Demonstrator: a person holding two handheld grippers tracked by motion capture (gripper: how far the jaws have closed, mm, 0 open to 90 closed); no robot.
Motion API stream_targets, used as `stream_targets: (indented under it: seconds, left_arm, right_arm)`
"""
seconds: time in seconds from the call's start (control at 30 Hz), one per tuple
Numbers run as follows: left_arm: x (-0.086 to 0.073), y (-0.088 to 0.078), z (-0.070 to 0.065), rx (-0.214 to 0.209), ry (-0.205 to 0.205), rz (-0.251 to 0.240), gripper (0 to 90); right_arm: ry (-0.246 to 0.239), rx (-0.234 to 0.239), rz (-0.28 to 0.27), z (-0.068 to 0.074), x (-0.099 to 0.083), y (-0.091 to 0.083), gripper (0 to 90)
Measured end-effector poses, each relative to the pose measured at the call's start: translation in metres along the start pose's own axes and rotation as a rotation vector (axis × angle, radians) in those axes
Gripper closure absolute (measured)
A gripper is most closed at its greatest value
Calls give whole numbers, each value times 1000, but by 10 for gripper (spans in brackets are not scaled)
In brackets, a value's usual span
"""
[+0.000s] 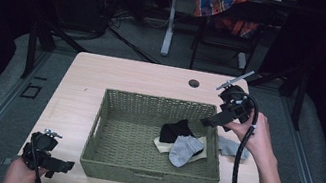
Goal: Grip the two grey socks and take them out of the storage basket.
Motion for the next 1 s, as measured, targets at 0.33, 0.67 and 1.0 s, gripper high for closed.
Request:
stream_targets:
  seconds: [0.33, 0.67, 1.0]
  left_arm:
    - [1, 0, -1, -3, 6, 0, 0]
    - [2, 1, -2, -9, 3, -1, 0]
    - [1, 0, -1, -11, 7, -4, 0]
  right_arm:
    - [-15, 65, 26, 20, 3, 33, 0]
    - [-46, 96, 137, 30, -13, 62, 110]
    - [-39, 82, 278, 37, -28, 93, 400]
Point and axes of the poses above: each handheld gripper's, and its own axes: y roughly forward along the jaws, x roughly out of its top, z roughly to its left, the point moved 10 cm from there along y, roughly forward along the jaws, and after that the axes turned 15 degrees about -y, right-handed, at the moved point
